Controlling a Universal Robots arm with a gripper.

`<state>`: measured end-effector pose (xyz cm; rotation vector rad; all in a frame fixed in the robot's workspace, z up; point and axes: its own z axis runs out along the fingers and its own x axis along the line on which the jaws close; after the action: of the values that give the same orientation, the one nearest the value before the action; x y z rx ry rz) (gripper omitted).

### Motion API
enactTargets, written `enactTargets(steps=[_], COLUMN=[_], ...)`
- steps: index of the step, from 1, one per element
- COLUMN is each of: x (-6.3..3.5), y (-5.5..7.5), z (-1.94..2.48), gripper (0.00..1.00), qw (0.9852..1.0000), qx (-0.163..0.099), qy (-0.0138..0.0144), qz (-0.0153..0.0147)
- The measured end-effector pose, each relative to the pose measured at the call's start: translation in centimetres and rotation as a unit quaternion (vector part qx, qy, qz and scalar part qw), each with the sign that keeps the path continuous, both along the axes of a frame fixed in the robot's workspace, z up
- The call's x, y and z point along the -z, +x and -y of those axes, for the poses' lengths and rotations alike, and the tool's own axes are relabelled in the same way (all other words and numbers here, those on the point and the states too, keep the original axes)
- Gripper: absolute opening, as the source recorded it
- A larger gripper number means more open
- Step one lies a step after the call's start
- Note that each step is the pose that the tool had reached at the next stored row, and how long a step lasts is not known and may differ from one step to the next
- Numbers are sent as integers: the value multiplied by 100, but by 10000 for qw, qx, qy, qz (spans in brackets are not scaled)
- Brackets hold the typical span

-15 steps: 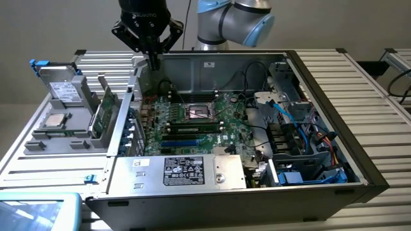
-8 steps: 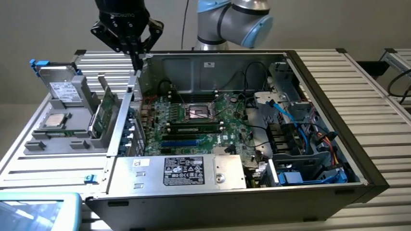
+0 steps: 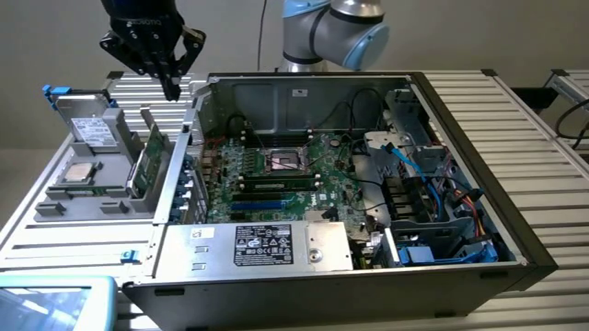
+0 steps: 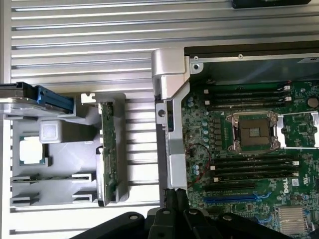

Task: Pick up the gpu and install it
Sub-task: 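Reach for the gpu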

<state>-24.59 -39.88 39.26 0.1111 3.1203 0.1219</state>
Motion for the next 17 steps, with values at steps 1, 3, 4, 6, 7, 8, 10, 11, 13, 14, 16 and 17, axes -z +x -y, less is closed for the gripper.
enactTargets(steps=[1, 3, 4, 6, 7, 8, 10, 11, 13, 14, 16, 17], x=[0, 0, 0, 0, 0, 0, 1, 1, 2, 2, 6, 9], y=[-45, -135, -180, -274, -319, -364, -454, -499, -589, -636, -728, -770], z=[0, 0, 0, 0, 0, 0, 0, 0, 0, -1, -10, -18], gripper=[12, 12, 12, 12, 12, 12, 12, 12, 12, 12, 12, 12], qw=[10000, 10000, 10000, 10000, 10000, 10000, 10000, 10000, 10000, 10000, 10000, 10000], qx=[1, 0, 0, 1, 0, -1, 0, 0, 0, 0, 0, 0], qy=[5, 13, 17, 25, 28, 31, 35, 37, 37, 37, 37, 38], qz=[0, -1, -1, -1, -1, -1, -1, -1, -2, -3, -8, -12])
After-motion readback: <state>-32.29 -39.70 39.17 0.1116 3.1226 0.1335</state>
